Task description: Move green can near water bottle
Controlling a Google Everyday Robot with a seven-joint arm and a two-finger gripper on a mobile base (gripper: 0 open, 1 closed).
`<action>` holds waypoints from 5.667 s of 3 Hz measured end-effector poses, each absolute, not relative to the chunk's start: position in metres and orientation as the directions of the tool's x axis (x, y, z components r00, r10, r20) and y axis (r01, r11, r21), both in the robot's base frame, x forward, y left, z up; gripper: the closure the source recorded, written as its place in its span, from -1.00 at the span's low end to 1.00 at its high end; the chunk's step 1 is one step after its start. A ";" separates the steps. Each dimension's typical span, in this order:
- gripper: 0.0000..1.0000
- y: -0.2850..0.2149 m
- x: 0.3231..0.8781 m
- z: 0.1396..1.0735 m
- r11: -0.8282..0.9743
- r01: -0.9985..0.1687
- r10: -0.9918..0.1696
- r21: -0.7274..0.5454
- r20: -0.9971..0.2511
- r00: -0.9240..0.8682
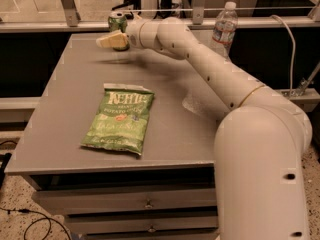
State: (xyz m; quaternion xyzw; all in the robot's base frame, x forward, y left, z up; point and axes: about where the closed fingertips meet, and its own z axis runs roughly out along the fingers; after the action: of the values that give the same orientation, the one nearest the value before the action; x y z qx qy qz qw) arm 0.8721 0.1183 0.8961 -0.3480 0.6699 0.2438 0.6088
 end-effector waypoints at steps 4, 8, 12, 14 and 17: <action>0.98 0.096 0.861 0.912 0.689 -0.718 -0.099 -0.095 -0.994 0.037; 1.00 -0.008 0.743 0.936 0.821 -0.563 -0.081 -0.090 -0.996 0.041; 1.00 -0.156 0.676 0.961 0.817 -0.564 -0.158 -0.119 -0.987 -0.020; 1.00 -0.181 0.638 0.948 0.799 -0.599 -0.123 -0.059 -0.990 -0.067; 1.00 -0.224 0.667 0.925 0.827 -0.551 -0.149 -0.114 -0.989 -0.019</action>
Offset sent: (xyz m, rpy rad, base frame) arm 0.0247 -0.0164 0.0001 0.0361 -0.0206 -0.0633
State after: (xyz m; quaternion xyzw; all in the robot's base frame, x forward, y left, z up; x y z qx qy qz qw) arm 0.6669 -0.2237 0.9248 -0.2512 0.6972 0.1537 0.6536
